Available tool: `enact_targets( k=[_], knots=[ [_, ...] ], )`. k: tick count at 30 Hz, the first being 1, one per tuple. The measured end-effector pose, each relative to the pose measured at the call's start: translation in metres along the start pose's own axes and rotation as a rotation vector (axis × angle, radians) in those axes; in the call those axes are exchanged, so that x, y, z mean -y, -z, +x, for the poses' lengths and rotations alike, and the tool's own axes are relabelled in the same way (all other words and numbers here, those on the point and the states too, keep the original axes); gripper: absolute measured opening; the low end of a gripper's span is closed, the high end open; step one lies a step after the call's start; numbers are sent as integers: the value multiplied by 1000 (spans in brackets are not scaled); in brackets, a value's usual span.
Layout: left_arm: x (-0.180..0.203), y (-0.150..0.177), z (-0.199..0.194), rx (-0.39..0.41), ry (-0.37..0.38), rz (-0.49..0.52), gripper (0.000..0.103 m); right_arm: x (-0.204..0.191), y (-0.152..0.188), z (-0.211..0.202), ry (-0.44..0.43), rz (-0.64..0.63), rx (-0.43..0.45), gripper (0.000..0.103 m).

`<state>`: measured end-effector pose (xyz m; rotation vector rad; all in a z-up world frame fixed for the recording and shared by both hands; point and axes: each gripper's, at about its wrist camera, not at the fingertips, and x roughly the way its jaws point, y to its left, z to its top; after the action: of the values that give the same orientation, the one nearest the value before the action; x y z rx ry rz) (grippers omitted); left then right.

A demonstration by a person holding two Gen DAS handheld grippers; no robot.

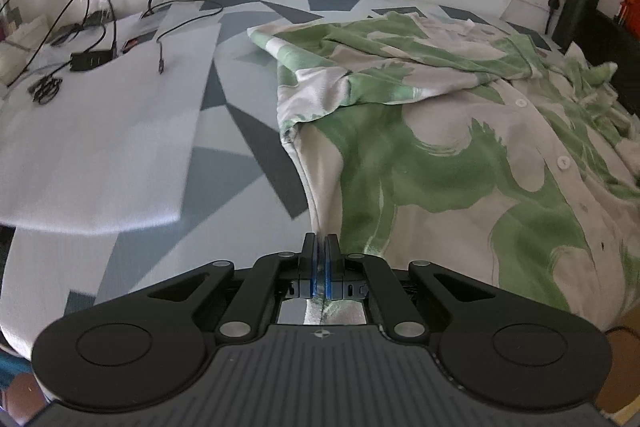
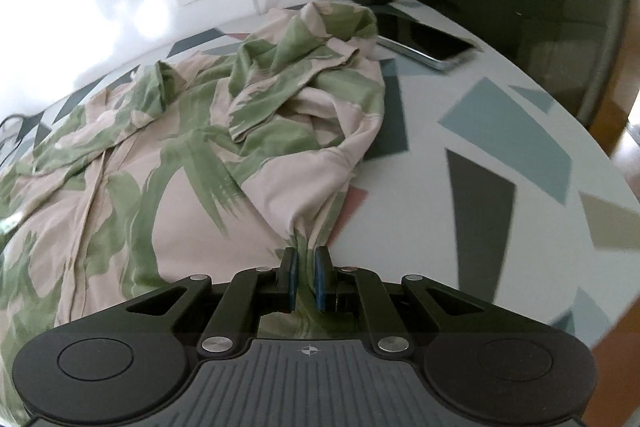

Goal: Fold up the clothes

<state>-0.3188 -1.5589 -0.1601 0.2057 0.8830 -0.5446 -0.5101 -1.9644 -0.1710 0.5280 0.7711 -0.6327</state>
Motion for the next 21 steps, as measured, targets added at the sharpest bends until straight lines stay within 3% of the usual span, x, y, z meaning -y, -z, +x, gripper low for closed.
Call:
enact_targets(
  k=[3, 4, 5, 7, 9, 13, 15, 18, 21],
  knots=[
    [2, -5, 1, -4, -19, 6, 22, -7, 2, -17, 18, 48, 63, 37],
    [3, -9, 1, -3, -29, 15, 40, -12, -1, -24, 16, 45, 88, 39],
    [5, -12, -2, 16, -40, 21, 58, -19, -5, -30, 8, 29, 111, 48],
    [6, -20, -10, 69, -57, 31, 72, -34, -17, -45, -17, -11, 159, 55],
    [5, -32, -19, 119, -58, 36, 74, -50, -33, -59, -56, -44, 209, 63],
    [-7, -63, -40, 205, -15, -43, 96, -86, -71, -81, -117, -138, 329, 89],
    [-14, -79, -51, 258, -3, -92, 100, -106, -86, -92, -123, -208, 400, 102],
    [-21, -104, -61, 310, -37, -134, 102, -135, -107, -97, -112, -287, 463, 102],
    [-24, -114, -50, 303, -63, -131, 102, -150, -120, -84, -135, -307, 472, 102]
  ],
)
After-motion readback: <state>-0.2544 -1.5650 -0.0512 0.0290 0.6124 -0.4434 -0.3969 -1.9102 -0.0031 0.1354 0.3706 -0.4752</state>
